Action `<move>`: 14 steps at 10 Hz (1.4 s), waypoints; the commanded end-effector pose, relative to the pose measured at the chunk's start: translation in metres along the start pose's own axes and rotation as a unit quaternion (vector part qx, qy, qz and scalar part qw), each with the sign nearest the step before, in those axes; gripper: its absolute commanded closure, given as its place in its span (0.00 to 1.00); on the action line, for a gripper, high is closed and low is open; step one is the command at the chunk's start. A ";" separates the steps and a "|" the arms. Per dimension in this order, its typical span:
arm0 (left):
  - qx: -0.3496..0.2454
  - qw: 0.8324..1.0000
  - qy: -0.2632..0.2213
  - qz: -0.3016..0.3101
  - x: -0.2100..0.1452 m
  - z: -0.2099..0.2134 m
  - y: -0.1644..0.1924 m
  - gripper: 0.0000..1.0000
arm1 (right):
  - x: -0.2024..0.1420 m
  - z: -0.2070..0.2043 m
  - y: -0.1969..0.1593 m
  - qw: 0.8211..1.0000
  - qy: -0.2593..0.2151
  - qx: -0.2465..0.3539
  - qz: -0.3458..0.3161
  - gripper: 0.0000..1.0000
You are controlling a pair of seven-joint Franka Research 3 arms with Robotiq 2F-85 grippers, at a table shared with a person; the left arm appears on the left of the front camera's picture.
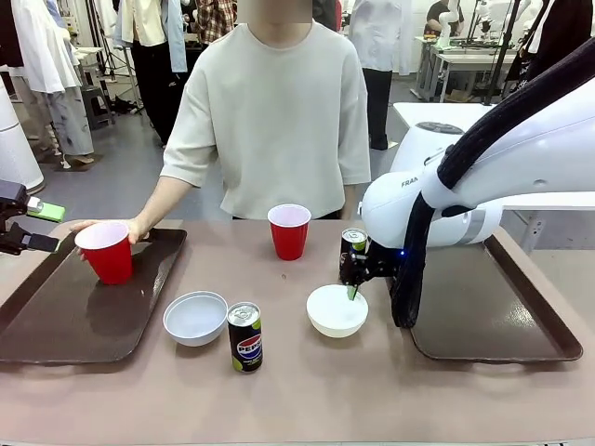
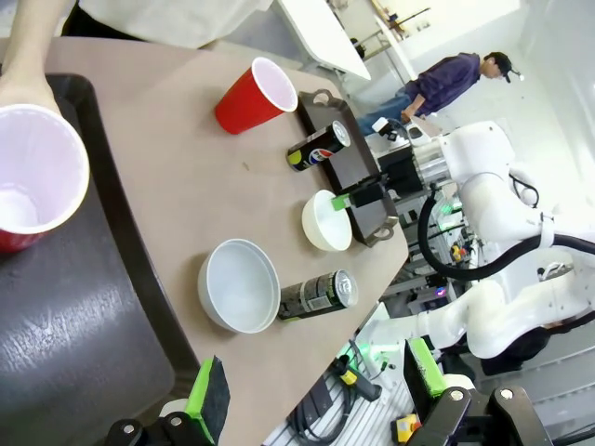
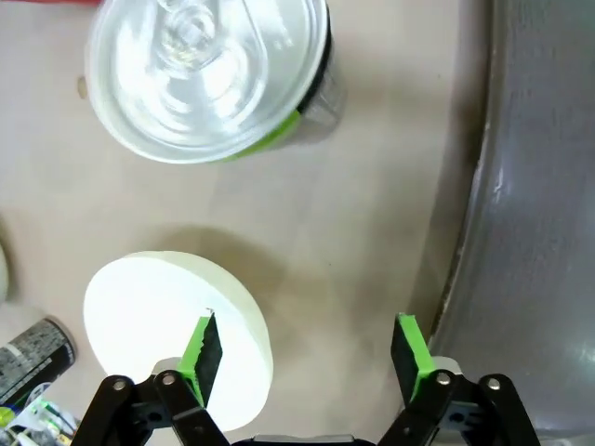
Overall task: Prepare tableware on both trays.
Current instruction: Pick up a Picnic Bowl from the table and place it on a Handle tray.
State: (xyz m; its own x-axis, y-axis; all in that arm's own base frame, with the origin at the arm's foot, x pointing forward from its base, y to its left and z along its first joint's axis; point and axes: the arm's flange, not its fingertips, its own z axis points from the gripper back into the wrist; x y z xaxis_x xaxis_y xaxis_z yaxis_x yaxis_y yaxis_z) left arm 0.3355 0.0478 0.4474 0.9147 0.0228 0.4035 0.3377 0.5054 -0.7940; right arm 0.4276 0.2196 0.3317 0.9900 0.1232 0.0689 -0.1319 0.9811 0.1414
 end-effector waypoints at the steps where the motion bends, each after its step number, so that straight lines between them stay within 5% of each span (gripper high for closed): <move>1: -0.008 1.000 -0.007 -0.007 0.001 -0.001 0.001 0.00 | 0.008 -0.006 0.010 1.000 0.014 -0.014 -0.010 0.66; 2: -0.008 1.000 -0.007 -0.007 0.001 -0.001 0.001 0.00 | 0.009 -0.005 0.011 1.000 0.011 -0.016 -0.012 1.00; 4: -0.008 1.000 -0.007 -0.007 0.001 -0.001 0.001 0.00 | 0.010 -0.003 0.009 1.000 0.011 -0.018 -0.019 1.00; 5: -0.008 1.000 -0.007 -0.007 0.001 -0.001 0.001 0.00 | 0.010 -0.002 0.010 0.999 0.013 -0.020 -0.021 0.88; 7: -0.008 1.000 -0.007 -0.007 0.001 -0.001 0.001 0.00 | 0.011 0.000 0.009 0.999 0.014 -0.026 -0.028 1.00; 11: -0.008 1.000 -0.007 -0.007 0.001 -0.001 0.001 0.00 | 0.008 0.017 0.008 0.998 0.027 -0.041 -0.031 1.00; 14: -0.008 1.000 -0.007 -0.007 0.001 -0.001 0.001 0.00 | -0.010 0.079 0.018 0.996 0.046 -0.068 -0.028 1.00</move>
State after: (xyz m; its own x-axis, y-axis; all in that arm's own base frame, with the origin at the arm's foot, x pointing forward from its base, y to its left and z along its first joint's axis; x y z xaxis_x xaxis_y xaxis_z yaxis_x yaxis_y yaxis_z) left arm 0.3356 0.0479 0.4474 0.9148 0.0229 0.4033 0.3375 0.5055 -0.7941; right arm 0.4157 0.2177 0.3846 0.9950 0.0957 -0.0269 -0.0945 0.9945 0.0454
